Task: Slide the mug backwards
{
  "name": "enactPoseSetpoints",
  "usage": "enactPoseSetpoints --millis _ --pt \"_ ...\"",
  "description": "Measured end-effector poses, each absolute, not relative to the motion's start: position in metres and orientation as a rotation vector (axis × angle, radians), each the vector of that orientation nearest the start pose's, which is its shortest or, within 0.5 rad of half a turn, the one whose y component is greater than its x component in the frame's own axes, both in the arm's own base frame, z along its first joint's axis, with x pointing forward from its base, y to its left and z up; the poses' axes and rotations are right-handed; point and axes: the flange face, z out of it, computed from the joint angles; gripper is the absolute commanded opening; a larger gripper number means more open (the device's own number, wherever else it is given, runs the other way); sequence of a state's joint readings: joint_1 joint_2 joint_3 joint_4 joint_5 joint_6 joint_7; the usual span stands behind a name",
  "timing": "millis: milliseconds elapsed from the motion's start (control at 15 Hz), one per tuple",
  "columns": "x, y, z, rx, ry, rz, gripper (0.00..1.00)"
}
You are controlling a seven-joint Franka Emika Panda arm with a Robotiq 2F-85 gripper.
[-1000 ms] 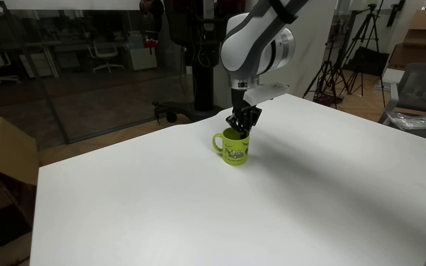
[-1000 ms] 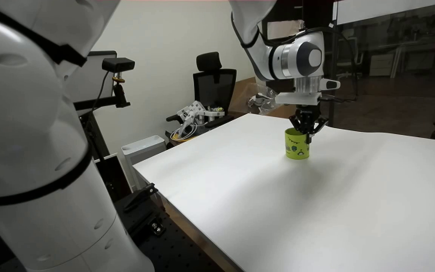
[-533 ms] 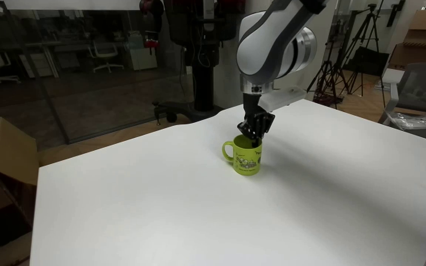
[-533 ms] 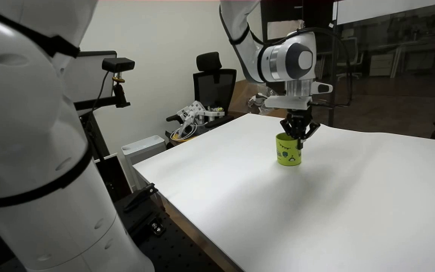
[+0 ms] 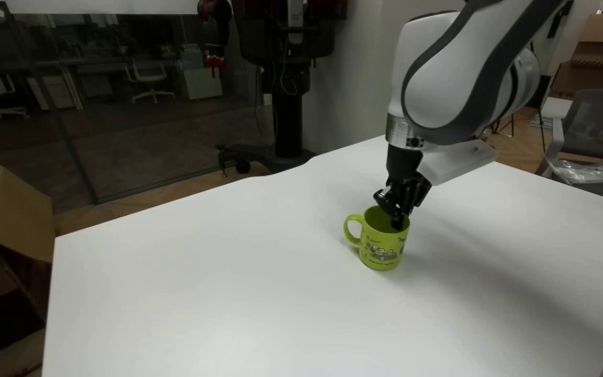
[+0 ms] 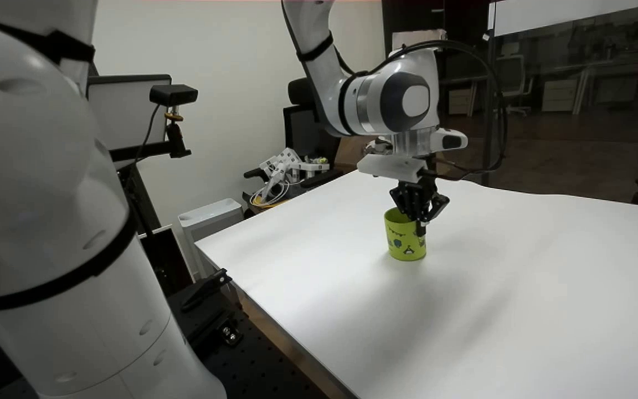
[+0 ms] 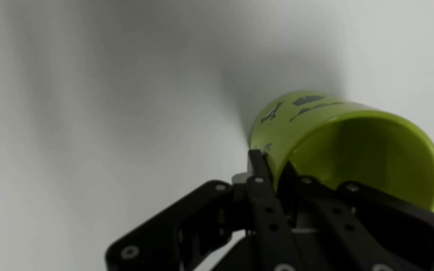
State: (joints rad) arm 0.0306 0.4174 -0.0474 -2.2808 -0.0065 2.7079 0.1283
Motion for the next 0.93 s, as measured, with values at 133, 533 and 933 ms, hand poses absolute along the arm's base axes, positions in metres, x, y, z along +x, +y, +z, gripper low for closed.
enactPoseSetpoints --millis 133,533,933 --pt "0.519 -0.016 0.171 -3.158 0.266 -0.114 0.03" --pt "0.499 -0.025 0.169 -3.099 0.438 -0.15 0.03" --pt "0.491 -0.028 0.166 -2.986 0.56 -0.056 0.15"
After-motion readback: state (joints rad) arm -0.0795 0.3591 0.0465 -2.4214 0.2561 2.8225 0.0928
